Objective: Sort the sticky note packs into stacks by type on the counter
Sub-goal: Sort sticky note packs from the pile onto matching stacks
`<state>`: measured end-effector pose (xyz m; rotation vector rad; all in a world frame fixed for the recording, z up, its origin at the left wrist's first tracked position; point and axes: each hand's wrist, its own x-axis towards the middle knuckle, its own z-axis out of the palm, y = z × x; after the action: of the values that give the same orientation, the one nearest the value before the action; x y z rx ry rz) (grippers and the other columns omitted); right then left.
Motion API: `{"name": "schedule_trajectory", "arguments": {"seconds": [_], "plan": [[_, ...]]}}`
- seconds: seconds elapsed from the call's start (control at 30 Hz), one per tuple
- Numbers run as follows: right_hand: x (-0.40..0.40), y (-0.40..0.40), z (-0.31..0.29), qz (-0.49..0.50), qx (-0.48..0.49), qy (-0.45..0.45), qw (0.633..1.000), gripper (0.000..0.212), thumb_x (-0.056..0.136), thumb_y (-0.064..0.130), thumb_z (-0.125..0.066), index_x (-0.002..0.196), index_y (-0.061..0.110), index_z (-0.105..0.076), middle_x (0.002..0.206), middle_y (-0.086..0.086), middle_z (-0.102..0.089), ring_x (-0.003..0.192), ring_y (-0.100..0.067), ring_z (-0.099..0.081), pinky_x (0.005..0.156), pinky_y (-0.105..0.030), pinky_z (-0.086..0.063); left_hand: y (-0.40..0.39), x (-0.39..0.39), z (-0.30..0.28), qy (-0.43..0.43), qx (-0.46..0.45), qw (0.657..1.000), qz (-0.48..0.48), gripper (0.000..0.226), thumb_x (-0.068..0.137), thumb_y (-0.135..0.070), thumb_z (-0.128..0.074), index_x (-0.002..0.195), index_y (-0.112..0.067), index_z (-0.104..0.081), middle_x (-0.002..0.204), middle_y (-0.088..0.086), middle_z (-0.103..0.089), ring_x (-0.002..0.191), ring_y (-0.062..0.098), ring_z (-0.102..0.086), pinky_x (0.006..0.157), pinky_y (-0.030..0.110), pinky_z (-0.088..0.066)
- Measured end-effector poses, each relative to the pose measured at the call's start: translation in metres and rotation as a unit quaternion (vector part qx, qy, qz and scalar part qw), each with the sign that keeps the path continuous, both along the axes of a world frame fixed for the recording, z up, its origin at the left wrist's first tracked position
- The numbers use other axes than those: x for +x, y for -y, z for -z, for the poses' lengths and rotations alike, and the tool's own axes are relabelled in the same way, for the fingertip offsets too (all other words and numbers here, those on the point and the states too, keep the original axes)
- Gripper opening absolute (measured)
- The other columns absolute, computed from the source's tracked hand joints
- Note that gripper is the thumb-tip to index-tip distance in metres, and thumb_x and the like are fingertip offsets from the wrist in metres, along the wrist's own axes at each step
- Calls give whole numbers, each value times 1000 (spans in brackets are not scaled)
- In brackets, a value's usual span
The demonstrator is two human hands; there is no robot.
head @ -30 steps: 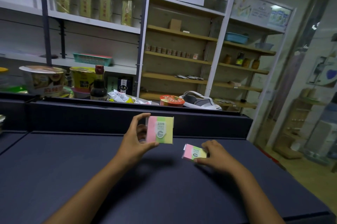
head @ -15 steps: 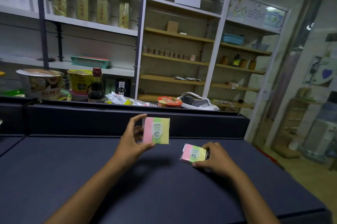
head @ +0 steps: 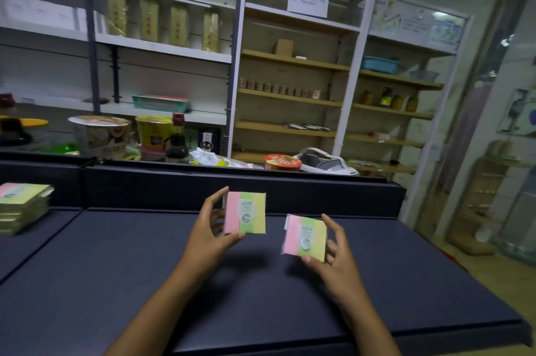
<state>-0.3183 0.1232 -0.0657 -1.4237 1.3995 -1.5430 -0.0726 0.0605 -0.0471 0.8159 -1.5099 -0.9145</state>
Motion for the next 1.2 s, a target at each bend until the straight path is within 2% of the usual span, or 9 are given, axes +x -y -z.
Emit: {"name": "schedule_trajectory", "arguments": {"seconds": [0.07,0.17,0.27,0.43,0.53,0.67,0.8,1.03,1.2], "plan": [[20,-8,4,-1,-17,21,1000,83,82,-16,-67,142,35,-40,113,-6,-73,103,-18,-71,80,-21,-54,-21,17,7,-23,10,1000,-15,89,65,-2,-81,140,-33,-44,124,1,-62,106,10,-64,83,16,-52],[55,-23,5,-1,-33,45,998,77,83,-16,-66,137,35,-46,110,-3,-75,102,-15,-71,77,-18,-53,-54,53,19,-60,33,997,-39,89,72,12,-78,142,-32,-44,121,4,-66,105,13,-67,84,18,-54],[90,-39,2,0,-45,58,997,72,82,-17,-66,131,33,-51,113,-5,-73,103,-15,-71,77,-19,-55,-83,93,24,-90,50,992,-70,87,74,14,-74,142,-32,-45,118,2,-69,108,17,-67,84,19,-56],[148,-72,-12,-16,-63,65,996,63,82,-17,-67,124,29,-56,117,-3,-70,102,-12,-70,75,-21,-57,-127,154,9,-114,57,987,-97,79,80,5,-73,137,-45,-50,108,-16,-73,104,8,-69,85,25,-56],[185,-93,-18,-31,-69,57,996,60,84,-14,-67,123,31,-57,116,-2,-69,102,-11,-69,74,-21,-57,-153,185,-3,-135,55,984,-105,75,82,2,-71,135,-47,-51,113,-12,-72,105,10,-69,90,35,-54],[233,-120,-25,-51,-62,54,995,59,86,-13,-65,124,31,-57,116,-6,-67,100,-10,-69,73,-19,-56,-188,226,-15,-141,38,983,-115,71,84,-1,-71,133,-48,-52,116,-8,-72,106,11,-68,88,31,-57],[273,-143,-33,-67,-61,41,995,59,86,-14,-64,122,33,-57,118,-5,-68,101,-8,-68,75,-19,-57,-218,265,-20,-165,32,978,-127,68,83,2,-70,132,-44,-54,111,-8,-73,104,12,-69,87,25,-57],[336,-168,-32,-93,-62,30,993,60,86,-12,-65,123,34,-56,117,-3,-68,103,-8,-68,78,-20,-57,-259,322,-24,-183,28,970,-159,57,85,3,-67,126,-35,-58,108,1,-75,103,18,-70,93,39,-54],[368,-164,-33,-122,-66,25,990,59,86,-12,-65,124,32,-56,116,-3,-68,102,-8,-68,80,-20,-57,-268,351,-25,-183,22,965,-187,47,85,2,-66,119,-31,-63,108,-2,-74,100,16,-71,92,40,-54]]}}
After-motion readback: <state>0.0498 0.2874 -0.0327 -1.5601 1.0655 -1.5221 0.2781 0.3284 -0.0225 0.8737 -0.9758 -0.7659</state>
